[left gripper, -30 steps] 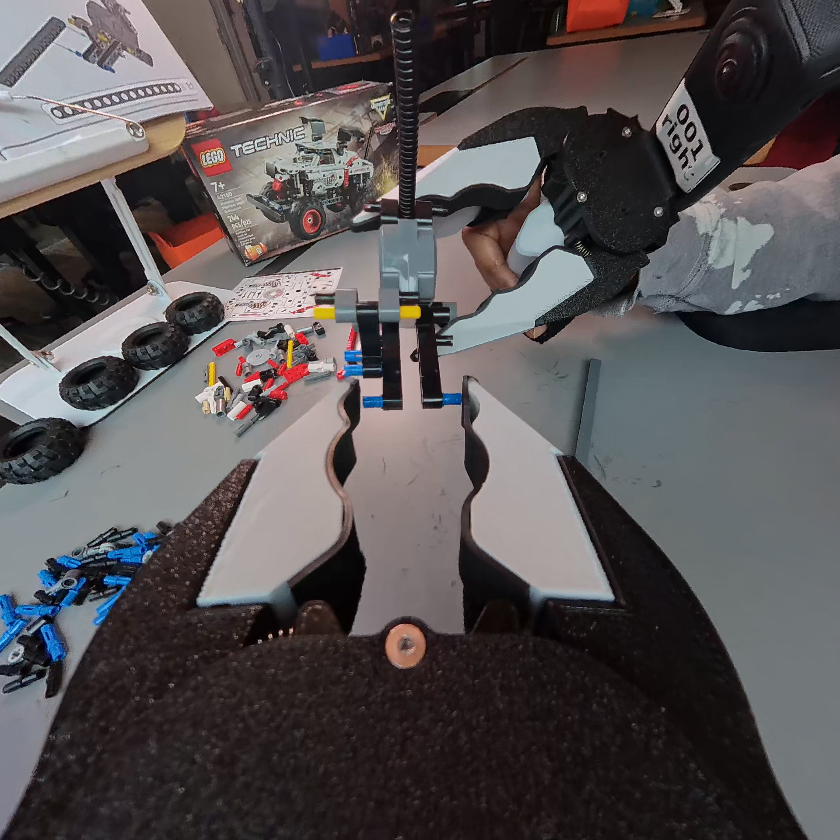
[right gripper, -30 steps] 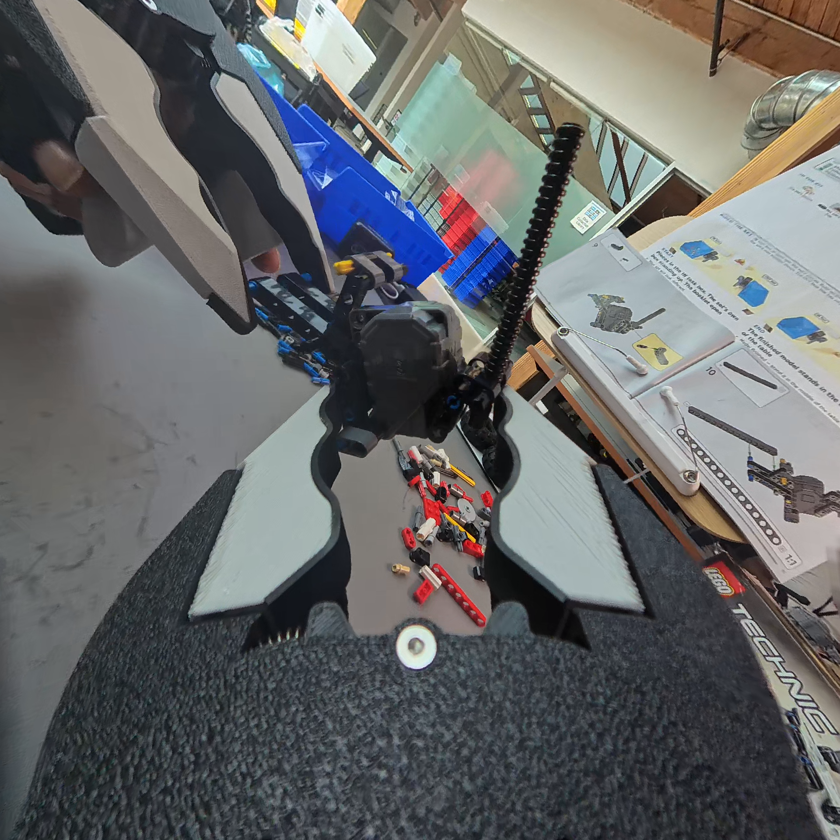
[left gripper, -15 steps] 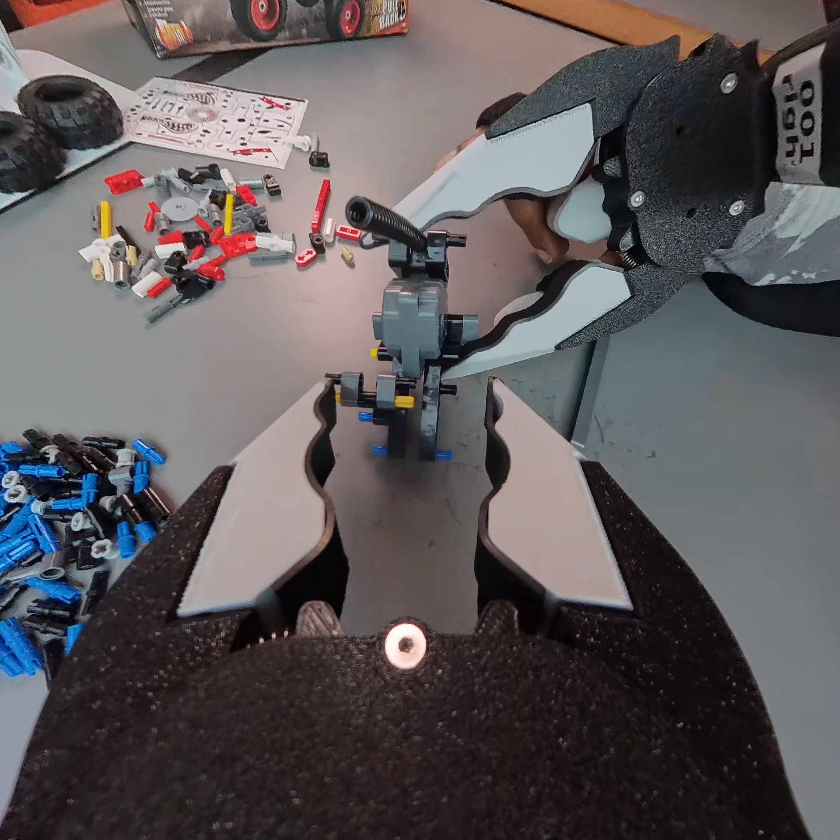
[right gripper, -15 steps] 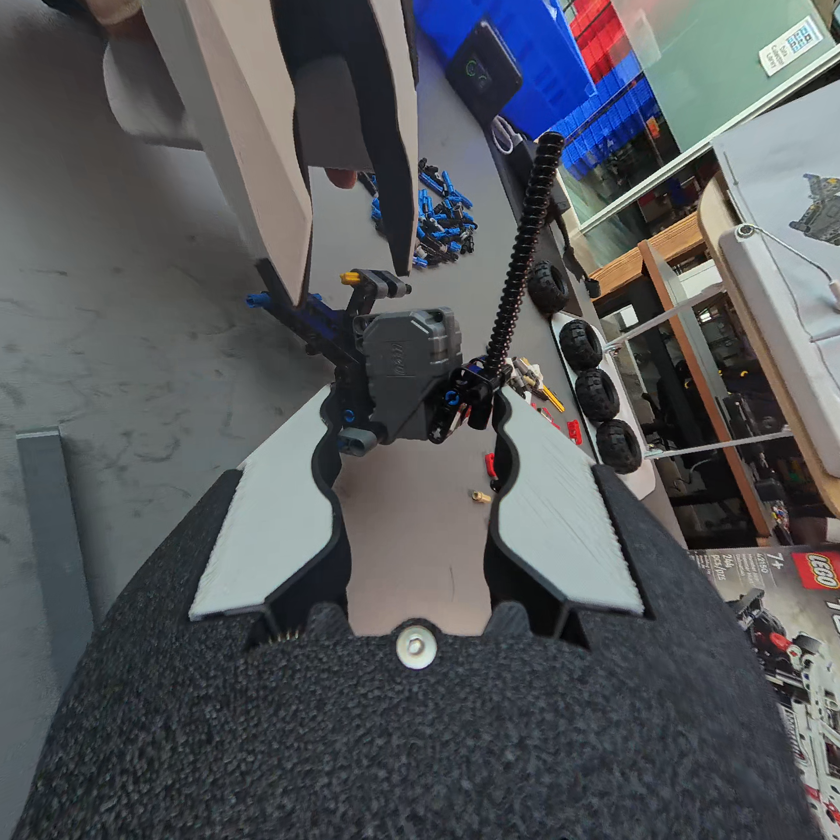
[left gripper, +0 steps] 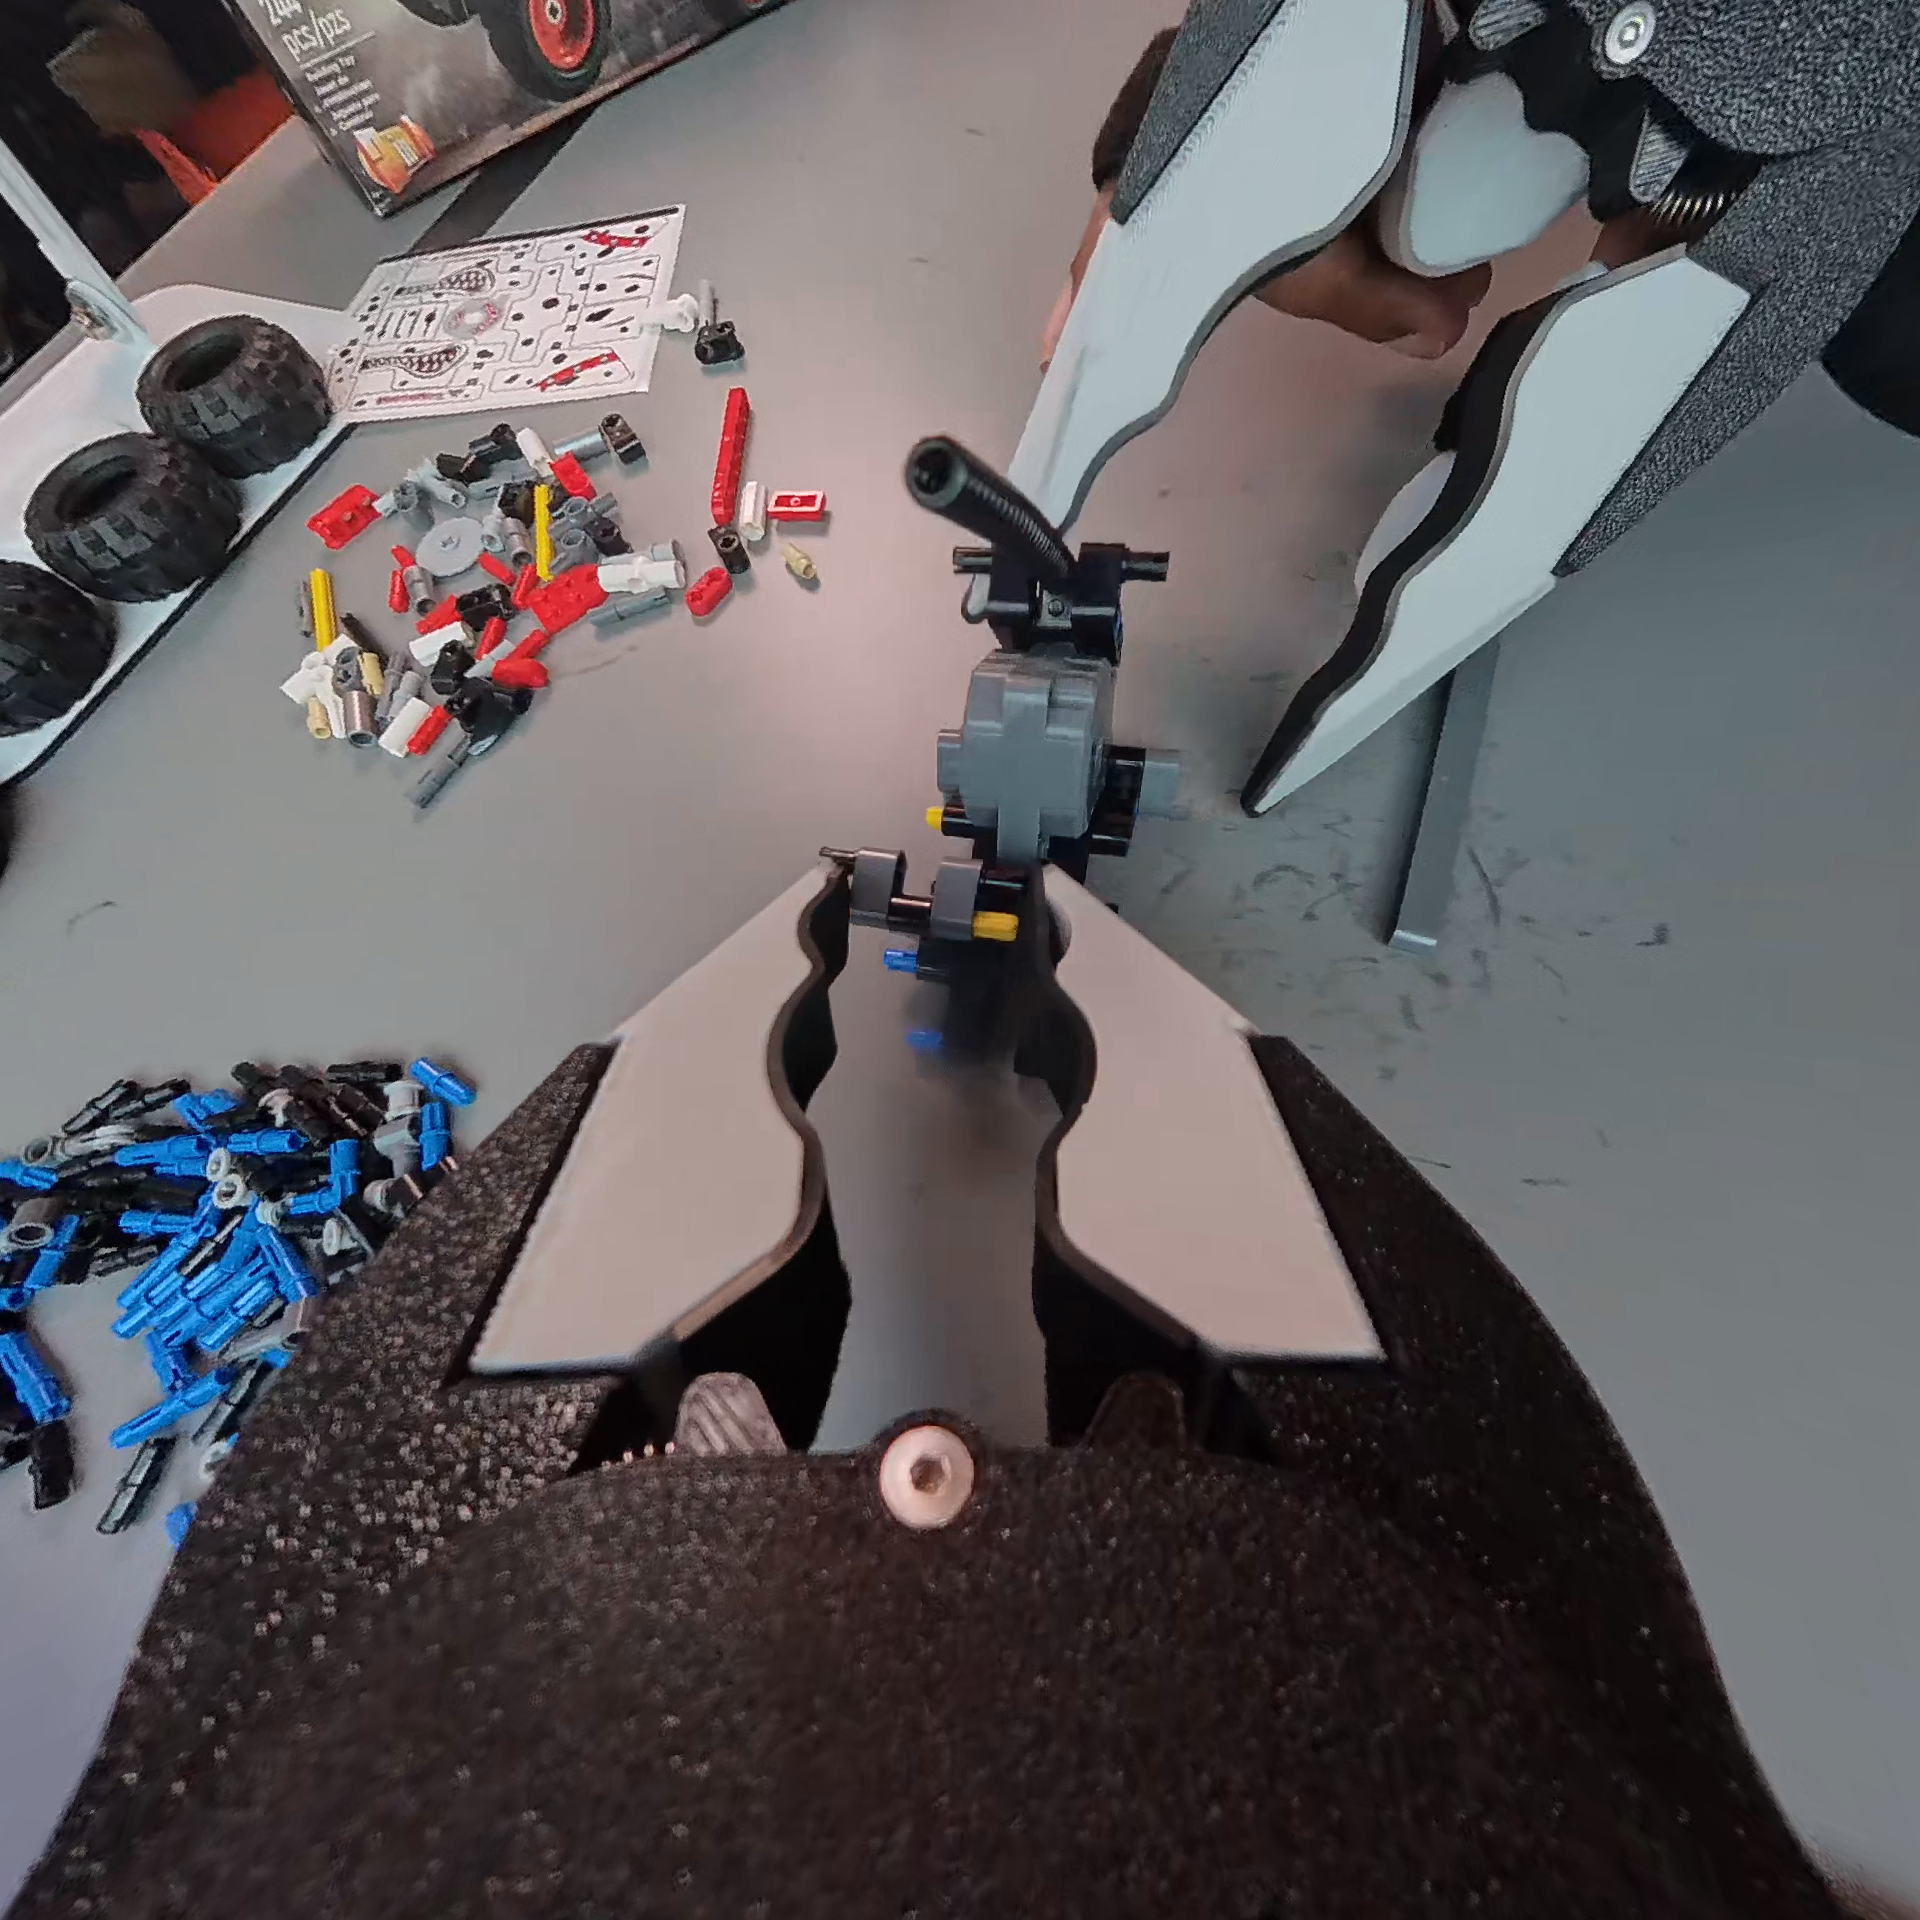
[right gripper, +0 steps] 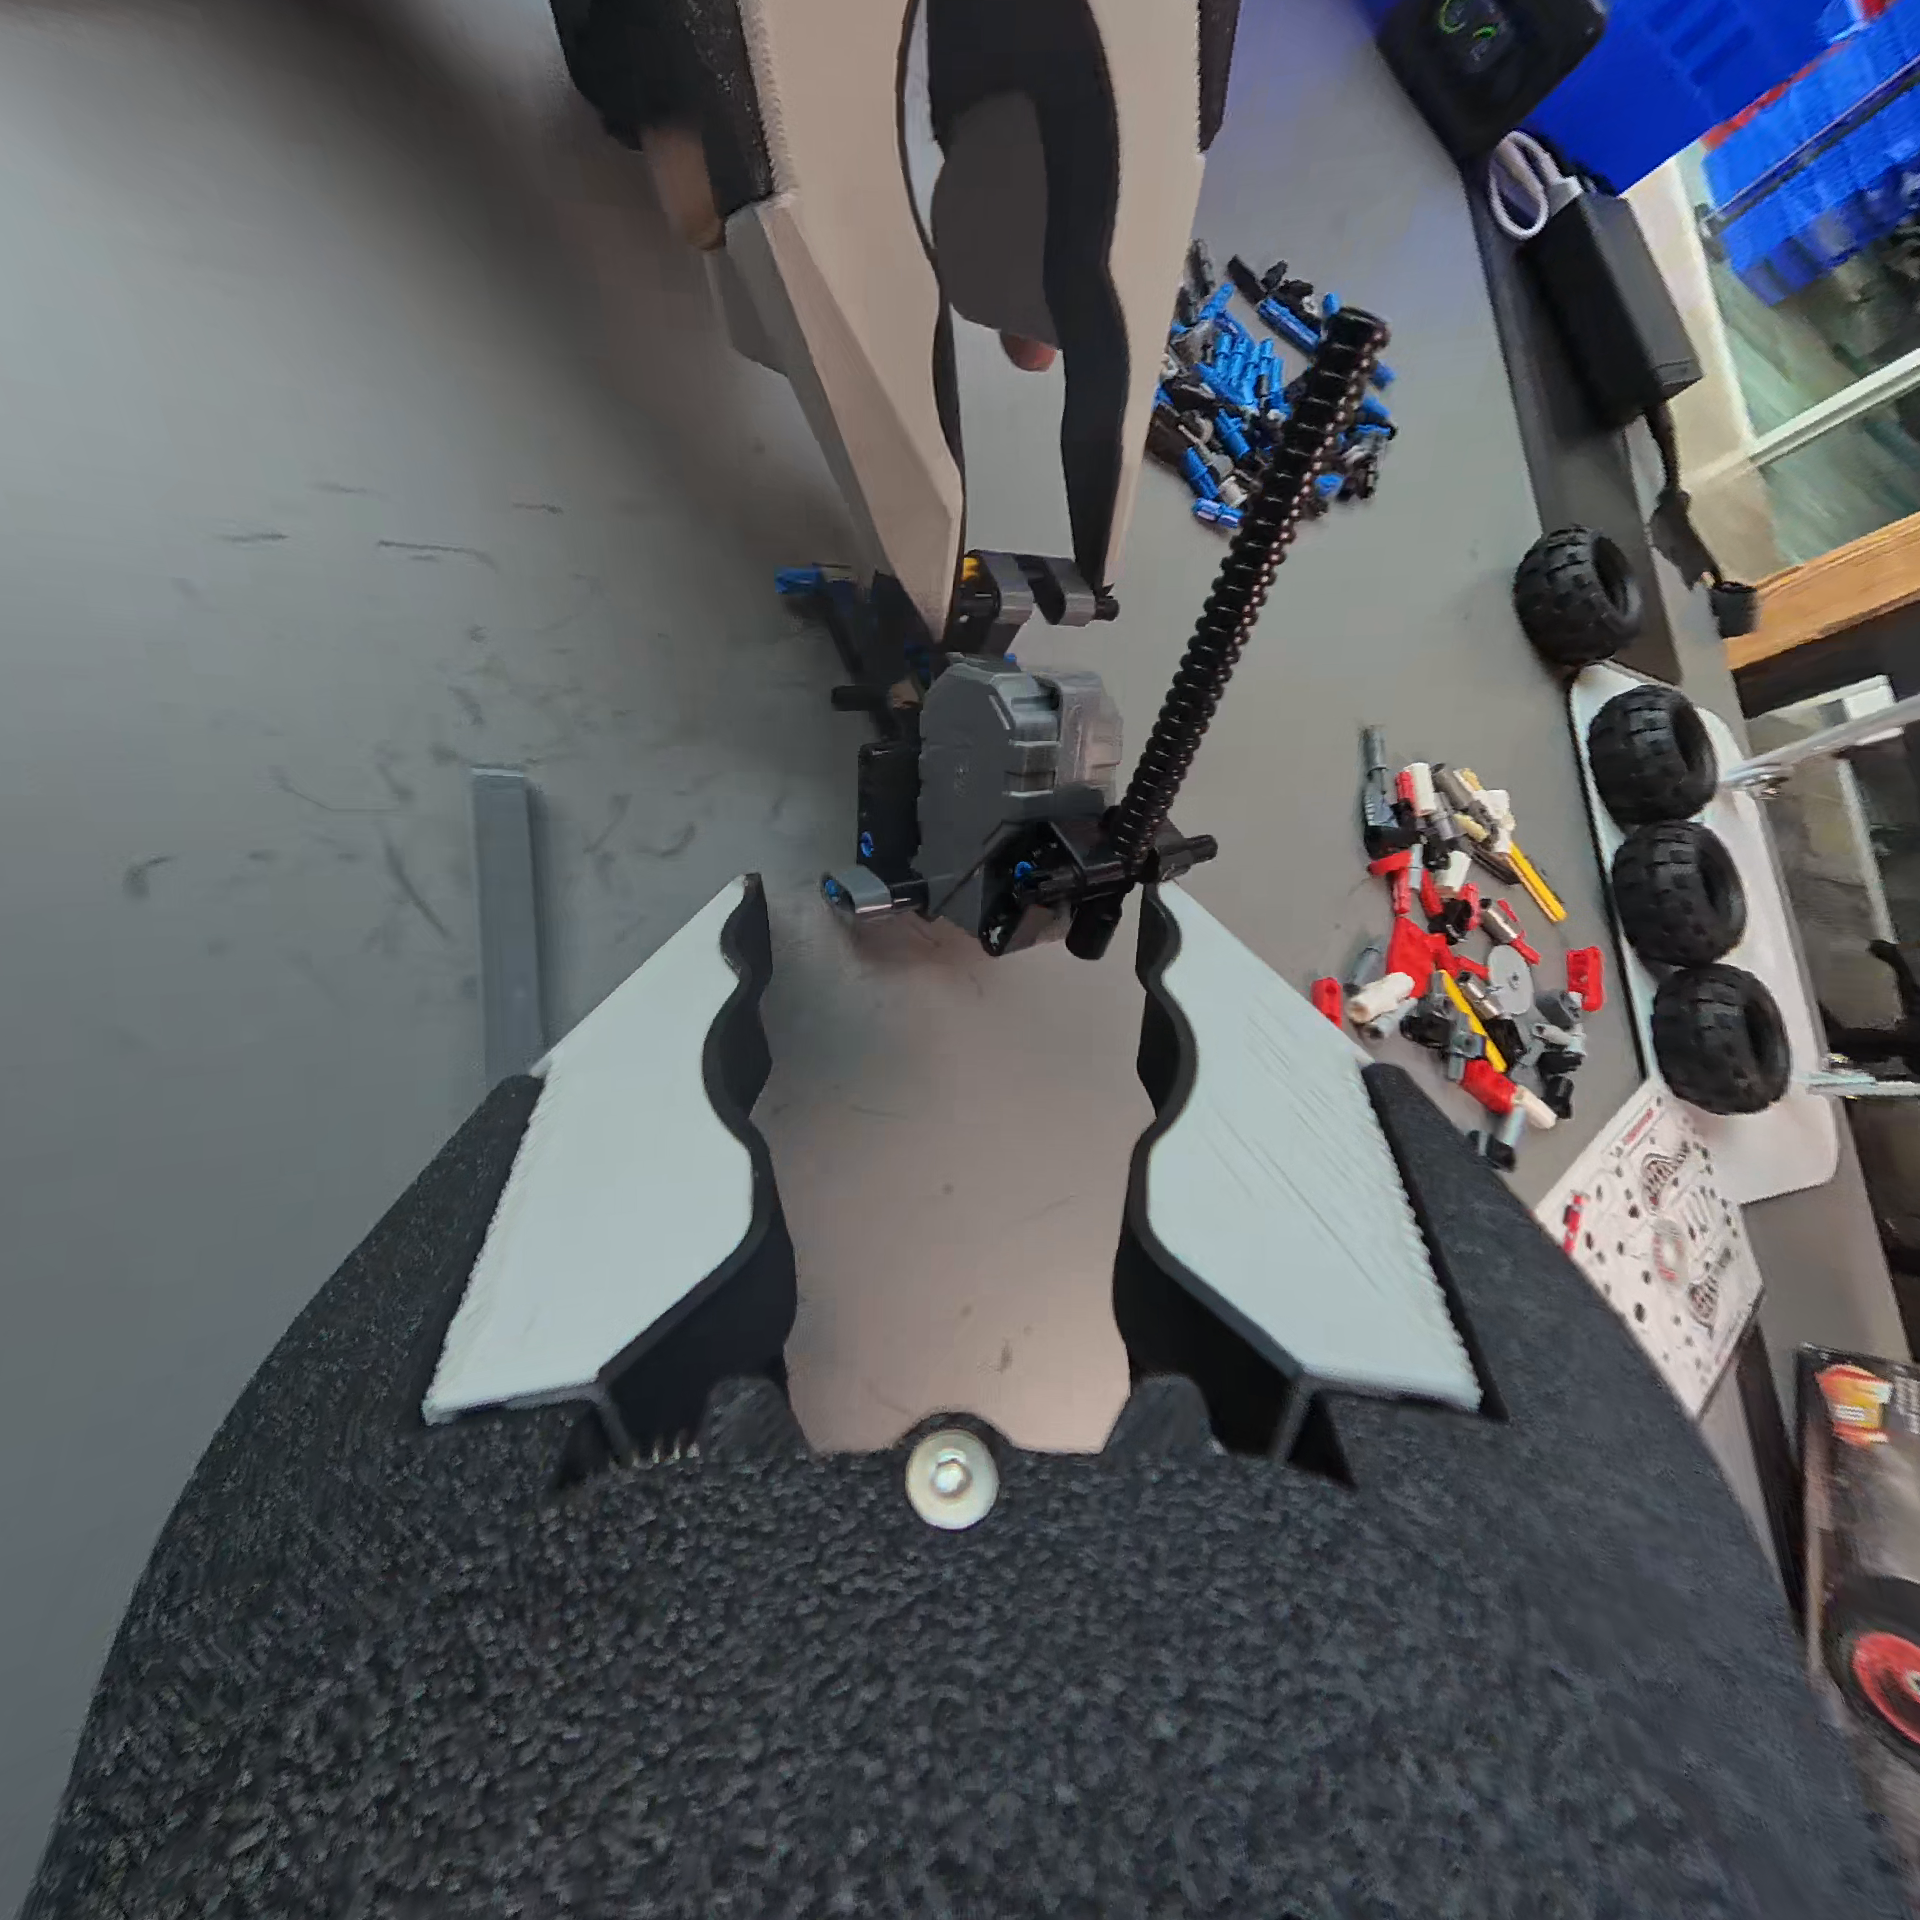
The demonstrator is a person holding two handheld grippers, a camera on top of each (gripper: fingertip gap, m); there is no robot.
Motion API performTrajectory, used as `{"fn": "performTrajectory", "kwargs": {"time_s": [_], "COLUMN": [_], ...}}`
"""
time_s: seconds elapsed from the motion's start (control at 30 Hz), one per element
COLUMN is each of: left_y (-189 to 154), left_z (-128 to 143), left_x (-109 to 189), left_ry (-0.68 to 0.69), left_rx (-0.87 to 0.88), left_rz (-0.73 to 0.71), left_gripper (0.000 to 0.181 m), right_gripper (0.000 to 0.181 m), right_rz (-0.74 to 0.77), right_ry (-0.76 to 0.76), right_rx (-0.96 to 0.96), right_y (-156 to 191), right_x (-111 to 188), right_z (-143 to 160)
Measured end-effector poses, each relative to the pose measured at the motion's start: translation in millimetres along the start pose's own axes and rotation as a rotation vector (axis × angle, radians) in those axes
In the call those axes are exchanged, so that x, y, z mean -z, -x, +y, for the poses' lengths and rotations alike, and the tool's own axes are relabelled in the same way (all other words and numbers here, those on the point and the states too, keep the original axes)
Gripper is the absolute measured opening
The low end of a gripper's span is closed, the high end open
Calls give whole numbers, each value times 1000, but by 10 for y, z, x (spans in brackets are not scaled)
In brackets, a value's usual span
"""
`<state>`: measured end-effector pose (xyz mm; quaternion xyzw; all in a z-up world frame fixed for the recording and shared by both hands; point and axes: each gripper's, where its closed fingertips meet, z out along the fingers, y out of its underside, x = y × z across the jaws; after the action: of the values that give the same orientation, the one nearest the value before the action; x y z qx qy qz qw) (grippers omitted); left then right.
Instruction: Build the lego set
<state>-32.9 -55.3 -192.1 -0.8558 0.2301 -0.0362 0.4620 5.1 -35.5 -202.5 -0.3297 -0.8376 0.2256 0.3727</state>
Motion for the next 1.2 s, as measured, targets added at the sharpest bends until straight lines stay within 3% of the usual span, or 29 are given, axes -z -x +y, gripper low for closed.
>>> {"fn": "performTrajectory", "kwargs": {"time_s": [0.1, 0.27, 0.43, 0.6, 0.77, 0.9, 0.97, 1.07, 1.13, 1.2], "left_y": [-71, 64, 537, 1229, 1992, 2591, 2834, 3073, 3161, 3231], "left_z": [-13, -145, -565, -959, -1485, -1770, -1820, -1782, -1681, -1593], "left_x": [18, 285, 708, 807, 591, 228, 16, -297, -465, -533], "left_ry": [-14, -126, -367, -407, -380, -330, -287, -208, -146, -119], "left_rx": [6, 75, 191, 191, 191, 196, 177, 146, 119, 82], "left_rz": [58, 79, -17, -228, -324, -362, -386, -393, -393, -417], "left_gripper": [47, 54, 53, 47, 44, 44, 43, 37, 31, 15], "right_gripper": [59, 64, 55, 28, 28, 36, 34, 12, 0, 0], "right_rz": [-48, -79, 164, 475, 640, 702, 664, 686, 734, 829], "right_ry": [-41, -173, -333, -328, -201, -76, -11, 67, 34, -1], "right_rx": [-46, -172, -324, -346, -305, -234, -202, -113, -147, -219], "right_y": [36, -125, -903, -1986, -3145, -3803, -3905, -3949, -3976, -4050], "right_x": [54, 272, 569, 662, 452, 160, -32, -109, 8, 272], "right_z": [-13, -156, -255, -283, -295, -189, -124, -31, -19, 74]}}
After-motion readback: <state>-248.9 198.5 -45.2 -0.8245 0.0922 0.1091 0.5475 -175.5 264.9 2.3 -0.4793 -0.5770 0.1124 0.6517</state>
